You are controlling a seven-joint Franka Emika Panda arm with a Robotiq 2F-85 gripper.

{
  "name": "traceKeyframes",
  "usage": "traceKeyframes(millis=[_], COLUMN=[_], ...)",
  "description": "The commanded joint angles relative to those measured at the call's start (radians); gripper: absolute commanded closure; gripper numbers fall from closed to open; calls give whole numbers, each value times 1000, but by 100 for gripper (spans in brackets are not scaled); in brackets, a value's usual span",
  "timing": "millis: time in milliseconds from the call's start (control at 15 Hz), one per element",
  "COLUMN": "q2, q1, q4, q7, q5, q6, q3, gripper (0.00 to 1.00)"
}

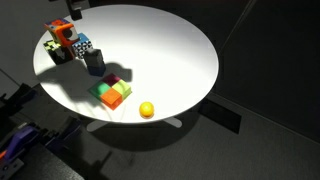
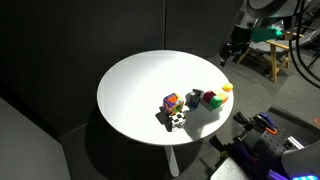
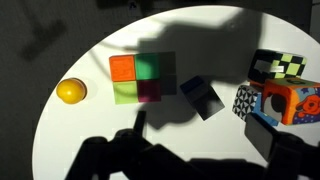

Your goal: Push the pink and green blocks backwards then put the pink block on top of the grey block

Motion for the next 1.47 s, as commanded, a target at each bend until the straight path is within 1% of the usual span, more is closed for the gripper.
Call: traceKeyframes(millis=[0, 133, 533, 1000, 1200, 1400], q2=[17, 29, 76, 167, 219, 266], q1=[-21, -30, -55, -79, -87, -90], q4=[-29, -48, -113, -141, -139, -138], q7=[3, 4, 17, -12, -21, -20], q5=[-20, -23, -47, -38, -81, -149], q6=[56, 93, 249, 355, 385, 409], q3=[-9, -15, -28, -58, -67, -73], gripper=[0, 0, 0, 0, 0, 0])
